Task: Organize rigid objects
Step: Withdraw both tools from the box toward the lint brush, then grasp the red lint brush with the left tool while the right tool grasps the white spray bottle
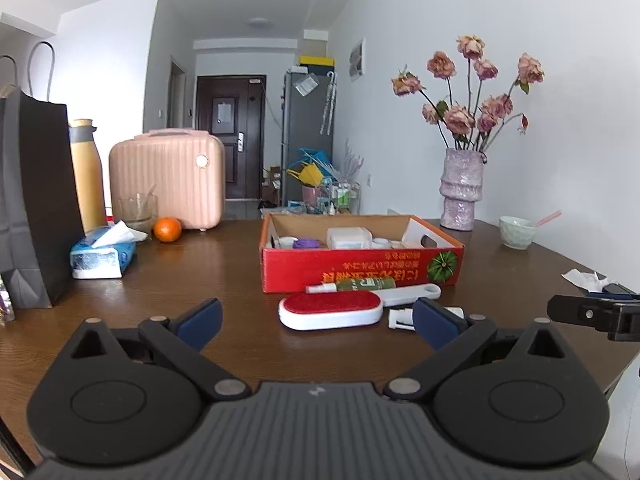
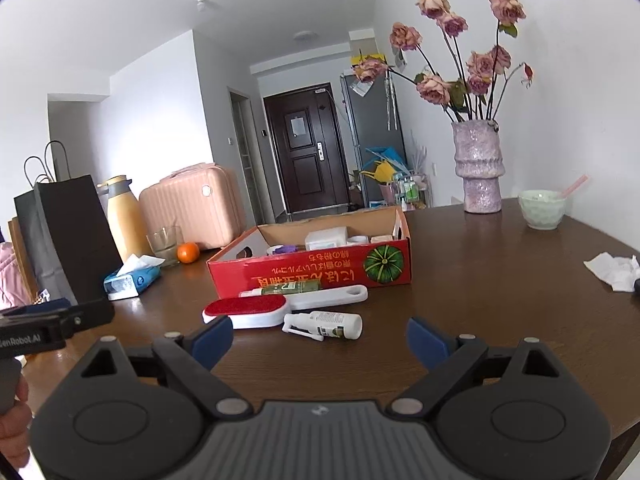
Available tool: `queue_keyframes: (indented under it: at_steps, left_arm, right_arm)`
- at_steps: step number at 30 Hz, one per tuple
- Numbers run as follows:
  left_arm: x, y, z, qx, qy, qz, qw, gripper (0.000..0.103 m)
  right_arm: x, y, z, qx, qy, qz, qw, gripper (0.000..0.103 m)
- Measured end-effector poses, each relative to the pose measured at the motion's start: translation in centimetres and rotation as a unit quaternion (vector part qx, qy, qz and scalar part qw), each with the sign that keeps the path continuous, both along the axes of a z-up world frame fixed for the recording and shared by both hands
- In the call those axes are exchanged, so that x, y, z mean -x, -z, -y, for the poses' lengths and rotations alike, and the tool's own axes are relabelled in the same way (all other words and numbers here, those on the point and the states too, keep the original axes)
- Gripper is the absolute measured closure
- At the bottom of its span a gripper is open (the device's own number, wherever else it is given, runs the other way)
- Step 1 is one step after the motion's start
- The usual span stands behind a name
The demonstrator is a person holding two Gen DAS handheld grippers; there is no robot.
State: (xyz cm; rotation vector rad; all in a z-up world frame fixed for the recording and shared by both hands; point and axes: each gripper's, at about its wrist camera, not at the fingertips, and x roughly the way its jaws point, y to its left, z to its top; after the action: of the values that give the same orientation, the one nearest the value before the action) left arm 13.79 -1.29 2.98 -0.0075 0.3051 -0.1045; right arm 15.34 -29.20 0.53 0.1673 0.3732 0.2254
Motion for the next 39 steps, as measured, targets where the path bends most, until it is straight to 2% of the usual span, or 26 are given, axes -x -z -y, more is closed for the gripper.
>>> queue_keyframes:
  at_steps: [12,18,23,27,31,33,37,39]
  left_arm:
    - [-5.0,1.7,-0.4,0.003,-0.016,-0.046,0.9988,0.000]
    - [-8.9,2.7,-1.1,0.019,-0.021,-0.084,0.9961,0.000]
    - [-12.5,3.7,-1.9,0.048,-0.024,-0.112,0.9922,0.002]
    - [-15.7,4.1,-2.5,0.073,-0.021,-0.139,0.9874,0.020]
    - [-19.0,4.2,-3.5,0.121,-0.010,-0.168,0.9784,0.025]
    - [-20.3,4.4,-3.8,0.129,-0.012,-0.179,0.9754,0.030]
    - [-22.3,5.3,-4.3,0.148,-0.019,-0.209,0.9663,0.035]
    - [-22.8,5.8,-4.4,0.155,-0.017,-0.220,0.9628,0.038]
  right_arm:
    - [-3.8,1.5,0.5,0.007,0.008,-0.035,0.999,0.010]
    - [-8.0,2.0,1.3,-0.001,0.027,-0.074,0.997,0.014]
    - [-12.1,2.4,2.2,-0.023,0.027,-0.108,0.994,0.027]
    - [-16.1,2.3,2.1,-0.018,0.008,-0.120,0.993,0.038]
    - [-20.9,2.3,2.3,-0.026,-0.005,-0.145,0.989,0.053]
    - [-23.0,2.6,2.4,-0.035,-0.013,-0.162,0.986,0.058]
    - [-26.6,4.1,2.8,-0.059,-0.017,-0.200,0.978,0.077]
    - [-27.4,4.8,3.0,-0.072,-0.020,-0.216,0.974,0.078]
